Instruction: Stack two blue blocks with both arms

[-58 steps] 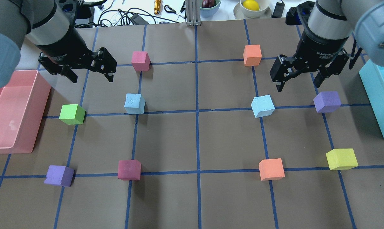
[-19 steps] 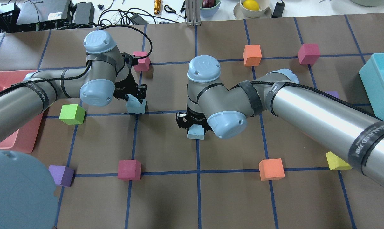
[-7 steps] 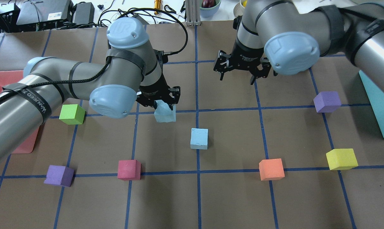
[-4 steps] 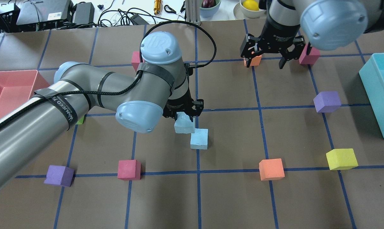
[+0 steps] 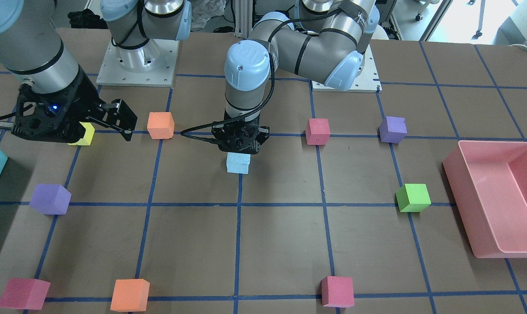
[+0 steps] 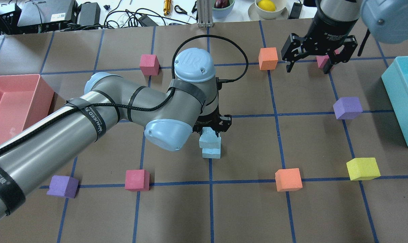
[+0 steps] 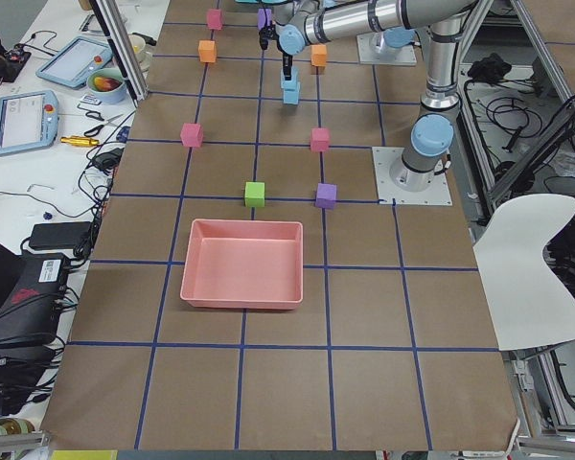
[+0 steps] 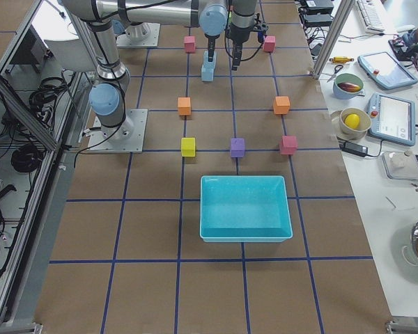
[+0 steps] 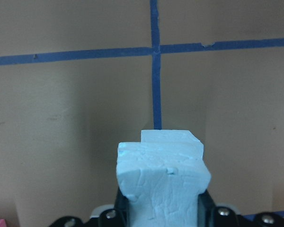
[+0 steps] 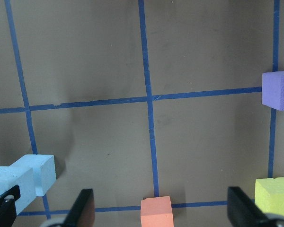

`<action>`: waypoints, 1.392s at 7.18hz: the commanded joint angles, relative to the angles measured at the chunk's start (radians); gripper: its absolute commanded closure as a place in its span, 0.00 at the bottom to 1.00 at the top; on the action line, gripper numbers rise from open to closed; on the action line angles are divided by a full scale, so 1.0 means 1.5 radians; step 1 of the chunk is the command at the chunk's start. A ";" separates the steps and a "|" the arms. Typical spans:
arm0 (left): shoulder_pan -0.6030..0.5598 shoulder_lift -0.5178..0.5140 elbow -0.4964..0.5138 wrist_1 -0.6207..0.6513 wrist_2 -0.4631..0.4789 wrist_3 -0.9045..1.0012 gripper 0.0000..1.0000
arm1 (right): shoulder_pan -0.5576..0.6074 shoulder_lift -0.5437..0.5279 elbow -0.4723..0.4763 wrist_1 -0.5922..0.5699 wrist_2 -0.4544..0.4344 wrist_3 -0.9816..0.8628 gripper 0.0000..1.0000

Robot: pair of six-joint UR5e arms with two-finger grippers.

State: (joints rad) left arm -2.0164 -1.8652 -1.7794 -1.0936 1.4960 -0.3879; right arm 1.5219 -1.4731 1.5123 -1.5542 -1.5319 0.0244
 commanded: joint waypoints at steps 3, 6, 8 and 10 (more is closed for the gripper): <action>-0.004 -0.022 -0.003 0.008 0.004 -0.004 0.12 | 0.000 -0.029 0.001 0.031 0.001 0.000 0.00; -0.004 -0.017 0.004 0.016 0.000 -0.016 0.00 | 0.000 -0.030 0.001 0.030 0.000 0.000 0.00; -0.002 -0.009 0.004 0.016 -0.013 -0.019 0.00 | -0.001 -0.030 0.001 0.033 -0.001 -0.005 0.00; 0.003 0.004 0.005 0.015 -0.017 -0.016 0.00 | 0.000 -0.035 0.001 0.035 -0.001 -0.002 0.00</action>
State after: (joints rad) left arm -2.0177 -1.8741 -1.7729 -1.0696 1.4768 -0.4144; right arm 1.5211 -1.5211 1.5140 -1.5052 -1.5339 0.0193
